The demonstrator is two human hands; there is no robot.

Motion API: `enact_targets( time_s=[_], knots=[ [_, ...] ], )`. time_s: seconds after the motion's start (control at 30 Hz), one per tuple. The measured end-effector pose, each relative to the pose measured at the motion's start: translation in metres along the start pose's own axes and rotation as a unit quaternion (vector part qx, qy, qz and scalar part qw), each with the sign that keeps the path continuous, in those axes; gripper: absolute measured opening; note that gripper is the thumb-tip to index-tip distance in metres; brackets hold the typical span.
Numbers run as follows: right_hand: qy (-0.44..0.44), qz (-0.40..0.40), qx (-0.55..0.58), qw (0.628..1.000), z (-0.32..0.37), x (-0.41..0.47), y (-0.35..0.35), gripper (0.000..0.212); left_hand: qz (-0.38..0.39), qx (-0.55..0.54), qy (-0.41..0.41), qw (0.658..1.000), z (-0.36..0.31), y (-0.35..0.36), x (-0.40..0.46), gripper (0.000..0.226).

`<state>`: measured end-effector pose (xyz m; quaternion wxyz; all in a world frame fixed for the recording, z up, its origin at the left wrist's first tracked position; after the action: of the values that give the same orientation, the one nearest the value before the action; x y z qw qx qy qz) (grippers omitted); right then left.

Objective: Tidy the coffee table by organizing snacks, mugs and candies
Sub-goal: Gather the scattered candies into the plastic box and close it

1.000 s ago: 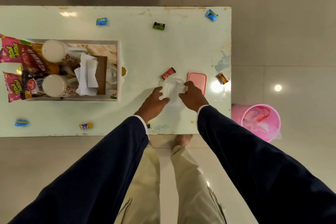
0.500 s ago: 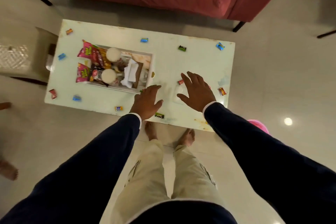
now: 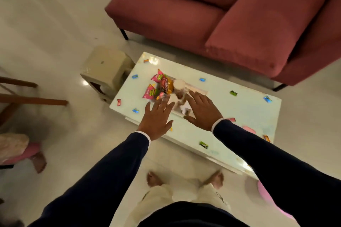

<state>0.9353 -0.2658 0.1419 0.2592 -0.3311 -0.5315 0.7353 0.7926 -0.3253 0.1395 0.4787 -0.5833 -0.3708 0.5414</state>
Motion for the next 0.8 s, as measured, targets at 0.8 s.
enact_targets(
  time_s=[0.8],
  knots=[
    [0.087, 0.169, 0.159, 0.969, 0.178, 0.271, 0.135, 0.067, 0.150, -0.120, -0.067, 0.979, 0.359, 0.111, 0.004, 0.053]
  ],
)
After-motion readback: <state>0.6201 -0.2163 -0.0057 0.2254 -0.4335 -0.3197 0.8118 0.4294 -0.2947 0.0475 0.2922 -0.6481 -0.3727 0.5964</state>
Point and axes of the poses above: each hand's wrist, its own x-axis towards the middle knuckle, its own y-axis out of the palm, z = x × y, the point moved 9 cm from there along x, towards the middle knuckle, and after that the axes turned 2 degrees about -y, right-handed, at the moved point
